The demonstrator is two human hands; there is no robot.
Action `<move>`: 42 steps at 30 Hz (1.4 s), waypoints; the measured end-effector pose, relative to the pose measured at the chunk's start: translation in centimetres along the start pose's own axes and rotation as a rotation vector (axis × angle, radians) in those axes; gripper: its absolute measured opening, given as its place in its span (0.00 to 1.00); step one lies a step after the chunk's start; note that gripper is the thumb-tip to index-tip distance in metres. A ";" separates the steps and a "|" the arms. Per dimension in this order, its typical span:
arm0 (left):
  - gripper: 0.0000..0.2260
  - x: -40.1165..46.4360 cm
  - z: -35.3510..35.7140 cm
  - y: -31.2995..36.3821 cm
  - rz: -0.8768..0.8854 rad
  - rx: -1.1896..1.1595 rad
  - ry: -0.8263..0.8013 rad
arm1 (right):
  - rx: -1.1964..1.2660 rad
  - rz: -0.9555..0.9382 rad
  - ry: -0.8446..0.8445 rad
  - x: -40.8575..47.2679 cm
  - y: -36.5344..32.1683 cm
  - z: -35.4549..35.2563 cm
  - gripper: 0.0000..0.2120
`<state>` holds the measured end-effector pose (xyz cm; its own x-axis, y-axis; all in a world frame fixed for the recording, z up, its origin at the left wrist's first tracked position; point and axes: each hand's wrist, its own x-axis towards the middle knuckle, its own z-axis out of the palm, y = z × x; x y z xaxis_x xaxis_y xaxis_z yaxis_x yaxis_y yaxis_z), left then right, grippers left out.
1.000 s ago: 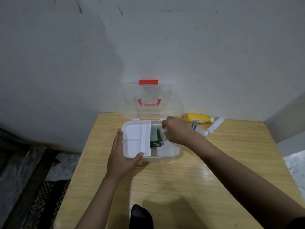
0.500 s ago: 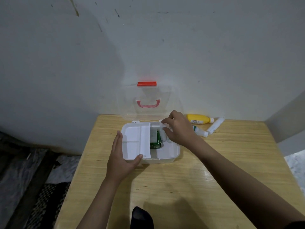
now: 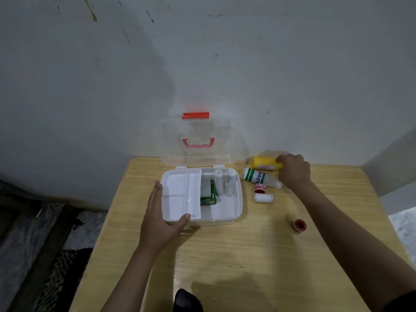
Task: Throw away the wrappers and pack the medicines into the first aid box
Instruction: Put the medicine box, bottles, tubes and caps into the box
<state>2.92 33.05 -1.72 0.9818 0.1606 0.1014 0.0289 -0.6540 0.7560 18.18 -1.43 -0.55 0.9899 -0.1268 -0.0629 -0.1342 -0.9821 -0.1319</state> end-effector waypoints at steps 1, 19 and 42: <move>0.48 0.0 0.0 0.0 0.002 0.001 -0.002 | -0.010 -0.013 -0.002 0.3 0.2 0.2 0.22; 0.49 0.0 0.0 -0.1 0.006 0.001 0.009 | 0.050 -0.214 -0.025 1.2 1.1 -2.1 0.14; 0.49 -0.1 -0.1 -0.2 -0.009 -0.015 0.000 | 0.463 -0.576 -0.044 -10.1 -10.2 -4.0 0.12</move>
<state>2.81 33.22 -1.82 0.9814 0.1668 0.0948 0.0349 -0.6413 0.7665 9.74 9.31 5.37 0.9079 0.4060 0.1042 0.3910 -0.7309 -0.5595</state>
